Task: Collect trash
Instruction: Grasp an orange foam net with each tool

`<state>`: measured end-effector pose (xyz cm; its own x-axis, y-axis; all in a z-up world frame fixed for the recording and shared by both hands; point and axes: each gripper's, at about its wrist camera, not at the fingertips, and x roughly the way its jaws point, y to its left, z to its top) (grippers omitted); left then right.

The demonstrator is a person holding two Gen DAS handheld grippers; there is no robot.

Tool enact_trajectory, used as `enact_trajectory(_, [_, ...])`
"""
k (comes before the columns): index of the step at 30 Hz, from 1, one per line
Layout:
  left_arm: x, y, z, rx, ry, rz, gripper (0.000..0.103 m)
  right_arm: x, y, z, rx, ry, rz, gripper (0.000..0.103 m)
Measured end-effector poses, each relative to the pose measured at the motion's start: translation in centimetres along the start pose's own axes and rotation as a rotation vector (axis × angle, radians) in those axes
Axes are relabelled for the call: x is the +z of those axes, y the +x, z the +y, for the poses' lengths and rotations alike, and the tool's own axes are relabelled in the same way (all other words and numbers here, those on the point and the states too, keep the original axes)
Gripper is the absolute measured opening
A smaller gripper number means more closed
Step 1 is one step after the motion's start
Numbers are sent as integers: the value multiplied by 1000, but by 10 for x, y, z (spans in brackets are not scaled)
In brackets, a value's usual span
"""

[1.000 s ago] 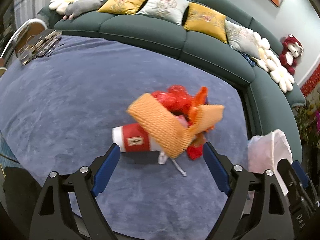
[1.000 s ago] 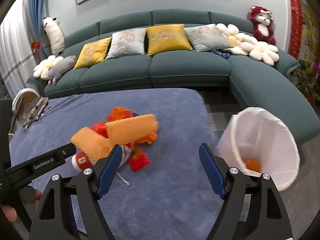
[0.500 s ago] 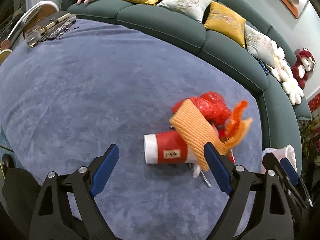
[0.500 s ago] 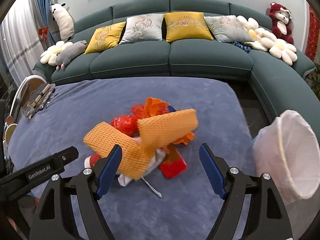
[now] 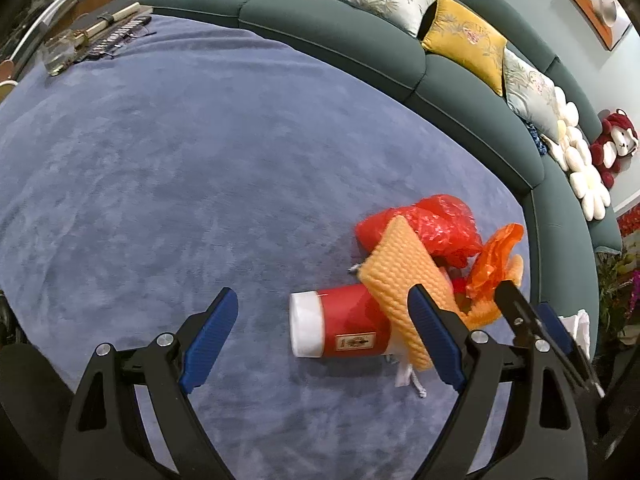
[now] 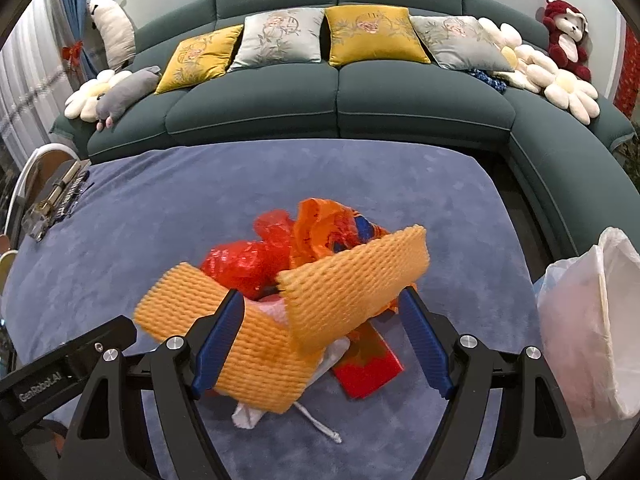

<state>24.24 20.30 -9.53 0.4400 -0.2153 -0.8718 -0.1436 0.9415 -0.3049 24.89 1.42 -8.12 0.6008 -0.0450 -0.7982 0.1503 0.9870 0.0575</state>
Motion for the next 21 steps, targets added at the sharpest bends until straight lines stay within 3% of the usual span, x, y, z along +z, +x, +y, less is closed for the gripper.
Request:
enact_trajectory(6, [2,19,-18,-32,-1,40,83,-5,8,-21,-4,21,35,47])
enact_trajectory(10, [3,32,-34,-36,29,61,80,-13,7,-41,-2,53,52,18])
enact_trajectory(12, [1,36,-43,-41,56,64,67,-17,5,-53,2,84,62,10])
enact_trajectory(14, [-2,38,-53,-37,95,65,50,-21,2,-61,5,108,63,10])
enact_trajectory(21, [-12,31,-74,-12,174,41,12,-32,-16,-83,5,139,46,9])
